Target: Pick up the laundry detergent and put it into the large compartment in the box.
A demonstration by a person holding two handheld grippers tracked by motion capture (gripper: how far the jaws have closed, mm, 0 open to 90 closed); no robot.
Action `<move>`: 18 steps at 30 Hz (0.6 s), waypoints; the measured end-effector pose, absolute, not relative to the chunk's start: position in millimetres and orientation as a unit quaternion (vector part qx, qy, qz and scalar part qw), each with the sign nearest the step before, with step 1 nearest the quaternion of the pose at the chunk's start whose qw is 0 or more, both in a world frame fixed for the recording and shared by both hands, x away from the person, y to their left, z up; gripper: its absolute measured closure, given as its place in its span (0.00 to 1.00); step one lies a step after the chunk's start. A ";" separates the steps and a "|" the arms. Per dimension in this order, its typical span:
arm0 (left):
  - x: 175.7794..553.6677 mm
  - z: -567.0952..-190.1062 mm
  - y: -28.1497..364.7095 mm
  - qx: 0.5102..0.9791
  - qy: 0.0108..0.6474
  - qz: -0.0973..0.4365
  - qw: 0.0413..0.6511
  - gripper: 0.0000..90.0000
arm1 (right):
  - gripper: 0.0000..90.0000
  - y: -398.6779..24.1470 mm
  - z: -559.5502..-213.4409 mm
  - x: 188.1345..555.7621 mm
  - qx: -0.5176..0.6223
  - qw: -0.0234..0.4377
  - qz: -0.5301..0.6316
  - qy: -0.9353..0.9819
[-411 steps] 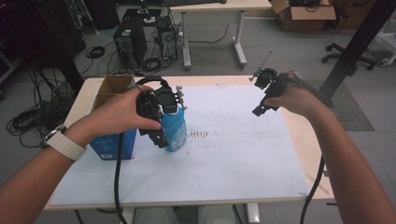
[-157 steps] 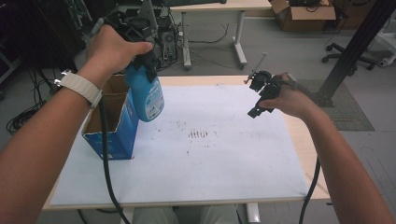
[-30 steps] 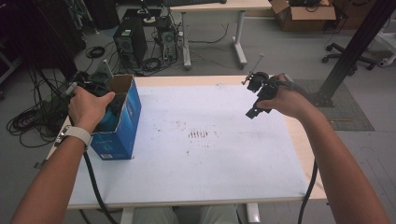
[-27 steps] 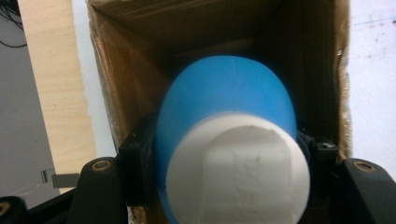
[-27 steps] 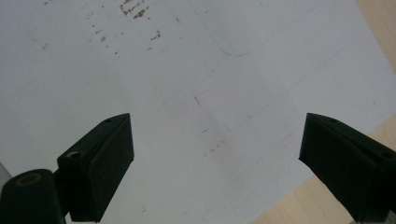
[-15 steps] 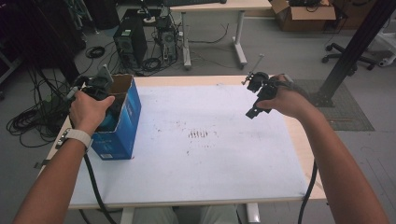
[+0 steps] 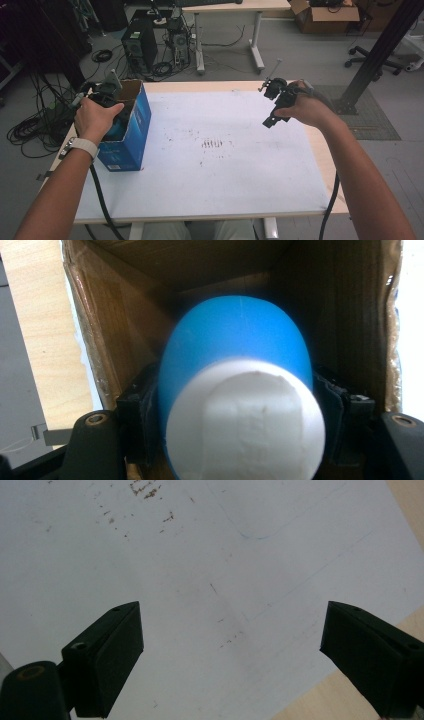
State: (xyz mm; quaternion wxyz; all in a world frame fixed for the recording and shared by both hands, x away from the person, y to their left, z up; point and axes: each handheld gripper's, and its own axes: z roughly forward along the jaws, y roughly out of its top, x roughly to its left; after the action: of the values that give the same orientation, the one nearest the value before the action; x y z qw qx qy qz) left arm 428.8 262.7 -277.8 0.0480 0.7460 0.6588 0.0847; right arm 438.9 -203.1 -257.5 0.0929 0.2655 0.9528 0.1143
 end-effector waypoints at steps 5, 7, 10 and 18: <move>428.4 -275.9 261.9 0.746 0.659 0.086 0.050 0.34 | 0.11 -204.6 -256.6 437.9 0.267 0.093 0.113 0.952; 428.2 -273.9 261.7 0.746 0.658 0.088 0.052 0.33 | 0.11 -204.9 -256.4 437.8 0.267 0.092 0.114 0.952; 427.8 -269.3 261.8 0.745 0.659 0.093 0.054 0.31 | 0.11 -204.3 -256.0 437.4 0.266 0.092 0.114 0.953; 425.9 -257.2 263.2 0.745 0.656 0.103 0.062 0.31 | 0.11 -202.7 -255.9 436.4 0.264 0.091 0.113 0.954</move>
State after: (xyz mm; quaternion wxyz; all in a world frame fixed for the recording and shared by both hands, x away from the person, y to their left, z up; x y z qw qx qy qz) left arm 425.9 263.2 -257.2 0.0620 0.7451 0.6561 0.1027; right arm 436.4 -202.7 -255.9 0.0913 0.2637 0.9536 0.1131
